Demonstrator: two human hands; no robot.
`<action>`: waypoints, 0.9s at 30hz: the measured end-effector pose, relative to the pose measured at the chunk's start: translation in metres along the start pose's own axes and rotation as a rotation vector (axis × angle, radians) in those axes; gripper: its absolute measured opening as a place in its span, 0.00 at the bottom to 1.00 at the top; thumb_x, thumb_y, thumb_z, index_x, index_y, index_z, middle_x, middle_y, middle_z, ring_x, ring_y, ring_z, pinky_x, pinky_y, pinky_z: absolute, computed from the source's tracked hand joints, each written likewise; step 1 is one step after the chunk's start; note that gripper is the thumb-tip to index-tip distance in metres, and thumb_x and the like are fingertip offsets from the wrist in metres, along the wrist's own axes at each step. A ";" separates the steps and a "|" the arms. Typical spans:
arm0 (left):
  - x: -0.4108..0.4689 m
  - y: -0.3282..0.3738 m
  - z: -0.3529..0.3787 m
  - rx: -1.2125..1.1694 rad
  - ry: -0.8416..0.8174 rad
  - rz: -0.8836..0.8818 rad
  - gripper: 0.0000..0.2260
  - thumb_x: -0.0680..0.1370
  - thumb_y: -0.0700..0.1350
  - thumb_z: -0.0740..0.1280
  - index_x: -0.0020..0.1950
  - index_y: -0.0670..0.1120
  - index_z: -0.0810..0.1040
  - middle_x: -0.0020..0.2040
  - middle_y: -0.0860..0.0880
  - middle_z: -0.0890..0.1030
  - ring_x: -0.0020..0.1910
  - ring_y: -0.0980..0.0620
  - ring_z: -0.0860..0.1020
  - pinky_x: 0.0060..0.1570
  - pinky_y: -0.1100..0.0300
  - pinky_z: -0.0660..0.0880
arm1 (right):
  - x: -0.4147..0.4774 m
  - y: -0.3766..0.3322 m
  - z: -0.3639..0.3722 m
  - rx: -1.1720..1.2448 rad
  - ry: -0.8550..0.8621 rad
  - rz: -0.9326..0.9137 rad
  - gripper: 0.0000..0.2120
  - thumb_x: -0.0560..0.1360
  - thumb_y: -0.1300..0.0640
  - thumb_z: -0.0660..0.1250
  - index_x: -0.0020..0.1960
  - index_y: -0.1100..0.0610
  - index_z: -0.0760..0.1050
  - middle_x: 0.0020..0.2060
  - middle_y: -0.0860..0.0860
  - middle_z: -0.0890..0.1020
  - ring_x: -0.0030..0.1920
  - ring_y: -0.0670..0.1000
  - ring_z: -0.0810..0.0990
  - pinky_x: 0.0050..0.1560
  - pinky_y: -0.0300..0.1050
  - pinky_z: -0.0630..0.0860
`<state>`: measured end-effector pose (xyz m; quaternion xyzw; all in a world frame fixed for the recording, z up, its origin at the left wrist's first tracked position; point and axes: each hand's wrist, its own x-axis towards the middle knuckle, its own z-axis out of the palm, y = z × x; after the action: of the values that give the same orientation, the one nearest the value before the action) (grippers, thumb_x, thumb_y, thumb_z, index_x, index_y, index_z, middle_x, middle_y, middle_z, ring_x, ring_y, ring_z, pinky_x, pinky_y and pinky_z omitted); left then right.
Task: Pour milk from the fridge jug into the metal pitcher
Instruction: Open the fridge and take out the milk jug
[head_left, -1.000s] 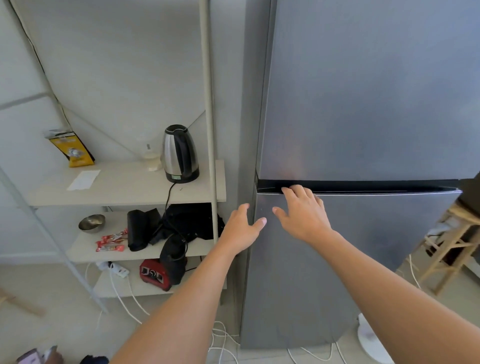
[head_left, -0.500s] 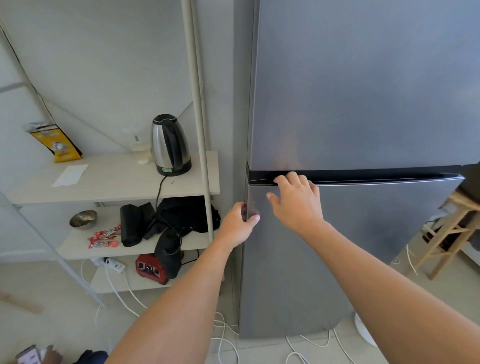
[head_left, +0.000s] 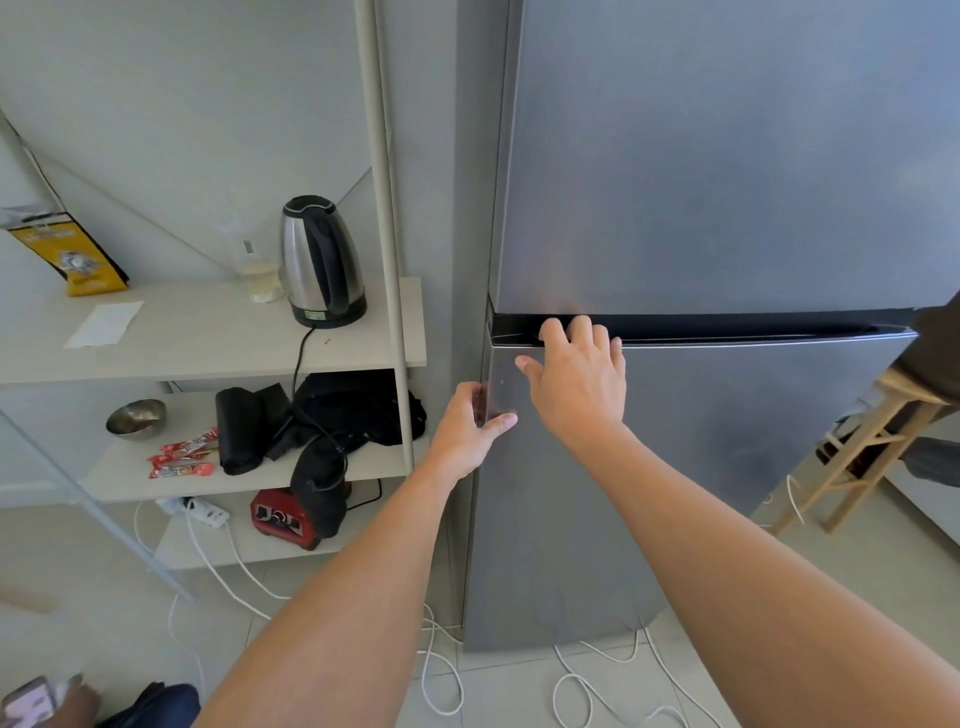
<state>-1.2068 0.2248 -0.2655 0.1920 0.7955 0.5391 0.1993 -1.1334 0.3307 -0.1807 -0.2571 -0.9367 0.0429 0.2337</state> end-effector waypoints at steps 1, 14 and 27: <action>0.000 -0.001 0.000 -0.001 -0.001 0.005 0.20 0.79 0.50 0.70 0.67 0.49 0.67 0.54 0.55 0.78 0.55 0.55 0.76 0.50 0.62 0.68 | 0.000 -0.001 0.001 0.000 0.002 0.001 0.17 0.79 0.45 0.63 0.61 0.56 0.72 0.55 0.55 0.74 0.59 0.58 0.71 0.72 0.59 0.60; 0.005 -0.006 -0.003 0.054 0.004 0.040 0.21 0.79 0.51 0.70 0.68 0.48 0.67 0.62 0.50 0.78 0.57 0.52 0.76 0.54 0.58 0.69 | 0.001 -0.003 0.000 0.041 -0.005 0.018 0.18 0.79 0.46 0.64 0.62 0.56 0.72 0.57 0.55 0.74 0.61 0.58 0.70 0.73 0.60 0.60; -0.046 -0.013 0.005 0.081 -0.025 0.059 0.24 0.74 0.53 0.76 0.64 0.50 0.68 0.56 0.57 0.78 0.53 0.59 0.77 0.47 0.67 0.71 | -0.043 0.018 -0.026 0.153 -0.048 -0.008 0.17 0.78 0.45 0.67 0.59 0.56 0.73 0.54 0.53 0.72 0.58 0.55 0.67 0.63 0.63 0.72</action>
<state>-1.1666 0.2003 -0.2740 0.2299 0.8082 0.5095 0.1853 -1.0801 0.3236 -0.1788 -0.2336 -0.9371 0.1198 0.2301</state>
